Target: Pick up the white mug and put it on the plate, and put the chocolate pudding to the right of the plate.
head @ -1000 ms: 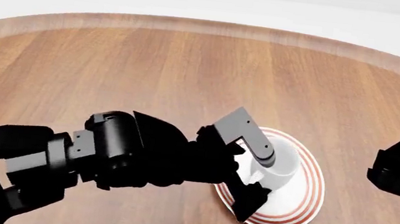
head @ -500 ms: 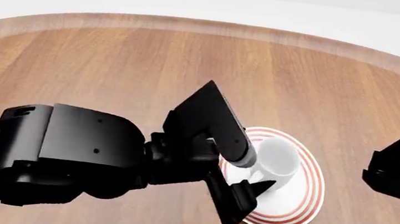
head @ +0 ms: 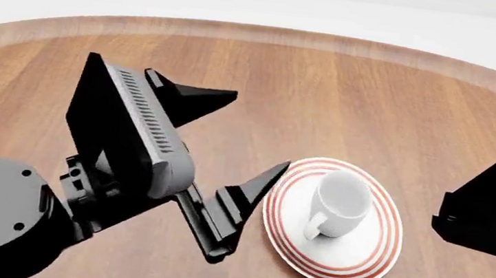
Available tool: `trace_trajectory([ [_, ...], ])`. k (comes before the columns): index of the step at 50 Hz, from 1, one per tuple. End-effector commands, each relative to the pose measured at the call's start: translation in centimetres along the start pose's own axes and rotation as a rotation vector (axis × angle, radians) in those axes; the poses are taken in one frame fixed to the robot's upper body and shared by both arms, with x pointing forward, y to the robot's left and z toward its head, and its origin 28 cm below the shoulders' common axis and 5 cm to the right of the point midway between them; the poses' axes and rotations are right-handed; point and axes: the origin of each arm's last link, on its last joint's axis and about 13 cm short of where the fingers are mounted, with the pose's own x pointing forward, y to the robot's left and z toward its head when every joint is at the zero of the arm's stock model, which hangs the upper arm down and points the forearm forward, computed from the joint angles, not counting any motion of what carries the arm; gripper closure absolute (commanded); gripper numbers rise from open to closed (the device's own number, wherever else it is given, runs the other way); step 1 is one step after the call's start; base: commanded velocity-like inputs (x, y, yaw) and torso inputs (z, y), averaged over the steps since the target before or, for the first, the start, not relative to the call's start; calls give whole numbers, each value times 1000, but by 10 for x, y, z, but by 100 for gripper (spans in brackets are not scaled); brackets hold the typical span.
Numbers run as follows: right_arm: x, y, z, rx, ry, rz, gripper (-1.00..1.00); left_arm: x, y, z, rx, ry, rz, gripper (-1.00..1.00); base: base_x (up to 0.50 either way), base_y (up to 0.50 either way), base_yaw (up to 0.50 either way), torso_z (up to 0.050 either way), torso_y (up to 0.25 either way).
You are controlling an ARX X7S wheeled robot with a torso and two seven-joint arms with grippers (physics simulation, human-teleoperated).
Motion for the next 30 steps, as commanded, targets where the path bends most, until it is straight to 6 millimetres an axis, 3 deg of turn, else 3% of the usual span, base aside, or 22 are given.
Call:
trace_trajectory([
  [1, -4, 5, 2, 10, 11, 33, -100, -27, 5, 9, 87, -173, 183, -100, 0, 0, 0, 0, 0],
  [13, -14, 18, 11, 77, 86, 118, -100, -37, 23, 4, 122, -262, 389, -100, 0, 0, 0, 0, 0],
  [30, -19, 23, 17, 101, 103, 150, -100, -41, 30, 3, 154, -283, 485, -100, 0, 0, 0, 0, 0],
])
